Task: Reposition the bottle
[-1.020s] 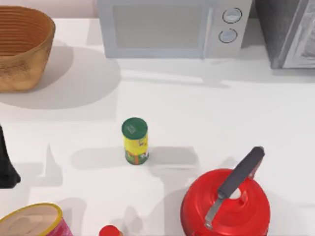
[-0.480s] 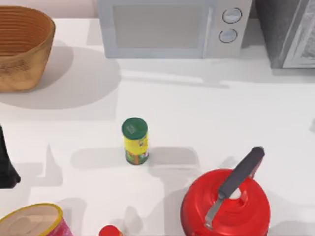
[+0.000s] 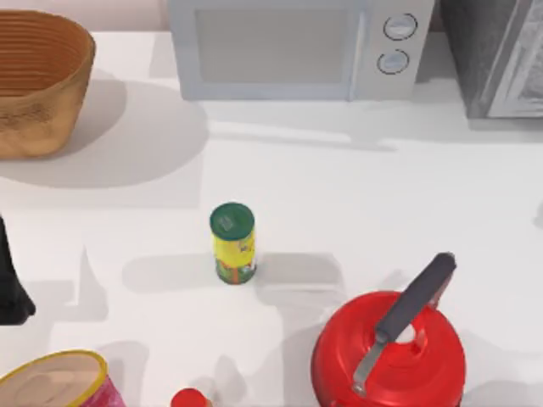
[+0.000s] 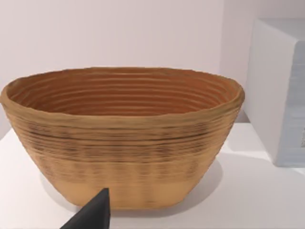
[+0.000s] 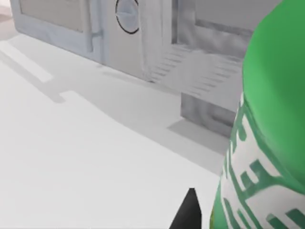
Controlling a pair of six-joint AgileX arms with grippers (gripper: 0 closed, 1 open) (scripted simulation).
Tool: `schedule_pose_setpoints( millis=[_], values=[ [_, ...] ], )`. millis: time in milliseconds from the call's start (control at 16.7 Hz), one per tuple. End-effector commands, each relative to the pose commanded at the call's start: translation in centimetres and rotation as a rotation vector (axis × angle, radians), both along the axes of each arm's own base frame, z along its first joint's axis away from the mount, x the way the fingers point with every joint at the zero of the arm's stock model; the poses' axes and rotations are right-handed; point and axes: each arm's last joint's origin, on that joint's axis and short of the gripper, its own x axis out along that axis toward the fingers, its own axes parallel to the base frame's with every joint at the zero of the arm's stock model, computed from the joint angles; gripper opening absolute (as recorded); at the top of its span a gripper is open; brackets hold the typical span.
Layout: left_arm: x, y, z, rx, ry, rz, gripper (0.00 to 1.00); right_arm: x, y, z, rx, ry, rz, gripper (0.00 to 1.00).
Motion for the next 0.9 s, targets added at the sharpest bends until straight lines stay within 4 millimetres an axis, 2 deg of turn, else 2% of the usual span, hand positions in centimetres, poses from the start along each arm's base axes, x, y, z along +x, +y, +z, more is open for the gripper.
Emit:
schedule_pose_setpoints(
  millis=[540,900],
  values=[
    [0.00,0.00,0.00,0.000,0.000,0.000,1.00,0.00,0.00,0.00,0.000,0.000,0.000,0.98],
    [0.00,0.00,0.00,0.000,0.000,0.000,1.00,0.00,0.00,0.00,0.000,0.000,0.000,1.00]
  ],
)
